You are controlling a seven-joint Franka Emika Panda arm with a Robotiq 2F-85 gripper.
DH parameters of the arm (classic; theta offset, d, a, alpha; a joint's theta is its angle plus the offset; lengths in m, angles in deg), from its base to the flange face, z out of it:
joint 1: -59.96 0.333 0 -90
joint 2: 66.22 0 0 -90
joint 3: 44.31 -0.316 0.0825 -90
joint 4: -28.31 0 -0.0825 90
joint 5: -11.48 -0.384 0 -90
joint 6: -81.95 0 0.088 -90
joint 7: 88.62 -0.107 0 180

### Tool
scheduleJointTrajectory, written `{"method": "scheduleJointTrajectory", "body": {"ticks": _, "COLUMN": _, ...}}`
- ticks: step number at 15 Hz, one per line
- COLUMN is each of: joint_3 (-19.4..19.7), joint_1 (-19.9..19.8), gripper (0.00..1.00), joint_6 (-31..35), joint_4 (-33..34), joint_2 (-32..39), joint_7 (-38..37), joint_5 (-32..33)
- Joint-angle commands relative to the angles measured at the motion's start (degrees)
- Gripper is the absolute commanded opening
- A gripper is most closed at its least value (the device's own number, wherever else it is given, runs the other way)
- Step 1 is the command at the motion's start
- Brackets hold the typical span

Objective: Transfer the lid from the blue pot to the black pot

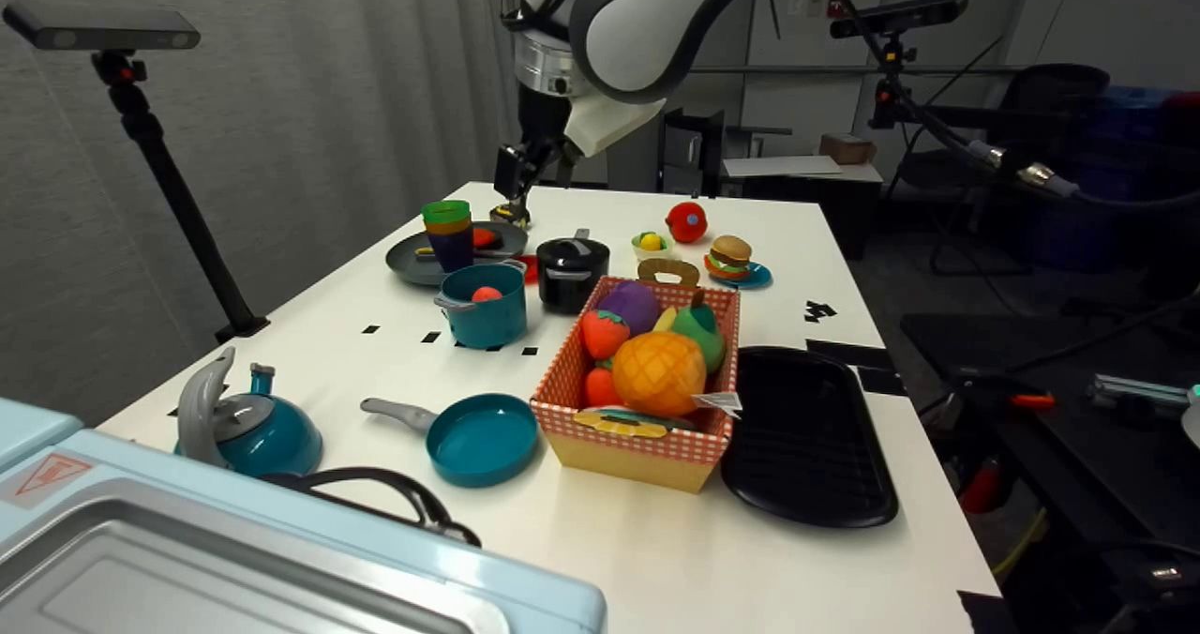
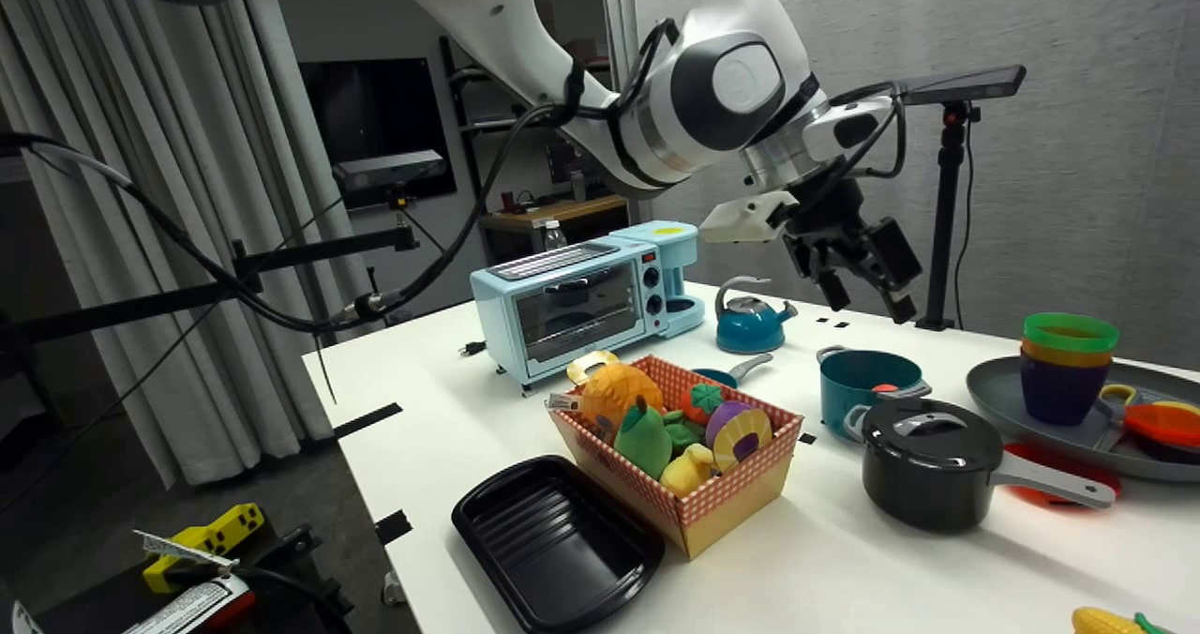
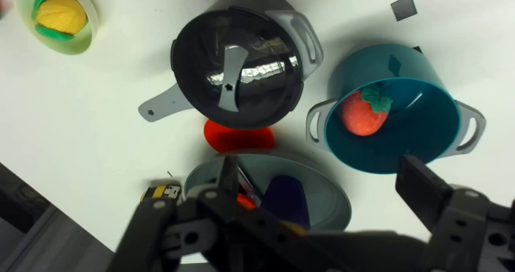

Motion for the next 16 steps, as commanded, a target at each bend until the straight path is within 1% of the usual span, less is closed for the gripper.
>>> {"method": "scheduleJointTrajectory", "body": {"ticks": 1, "joint_3": -0.94, "joint_1": 0.99, "gripper": 1.00, "joint_6": 6.44, "joint_4": -13.75, "joint_2": -10.93, "joint_7": 4.47, "joint_5": 2.48}}
{"method": "scheduleJointTrajectory", "body": {"ticks": 4, "joint_3": -1.99, "joint_1": 1.12, "gripper": 1.00, "joint_6": 10.18, "joint_4": -21.94, "joint_2": -18.20, "joint_7": 8.19, "joint_5": 3.52}}
{"method": "scheduleJointTrajectory", "body": {"ticks": 7, "joint_3": -2.86, "joint_1": 1.28, "gripper": 1.00, "joint_6": 12.22, "joint_4": -28.79, "joint_2": -24.69, "joint_7": 10.13, "joint_5": 4.49}}
{"method": "scheduleJointTrajectory", "body": {"ticks": 8, "joint_3": -2.95, "joint_1": 0.49, "gripper": 1.00, "joint_6": 9.96, "joint_4": -21.25, "joint_2": -17.90, "joint_7": 8.32, "joint_5": 3.07}}
{"method": "scheduleJointTrajectory", "body": {"ticks": 11, "joint_3": -3.83, "joint_1": 0.23, "gripper": 1.00, "joint_6": 10.47, "joint_4": -26.11, "joint_2": -22.58, "joint_7": 9.10, "joint_5": 3.68}}
{"method": "scheduleJointTrajectory", "body": {"ticks": 16, "joint_3": -3.92, "joint_1": 0.16, "gripper": 1.00, "joint_6": 10.49, "joint_4": -26.93, "joint_2": -23.20, "joint_7": 9.35, "joint_5": 3.69}}
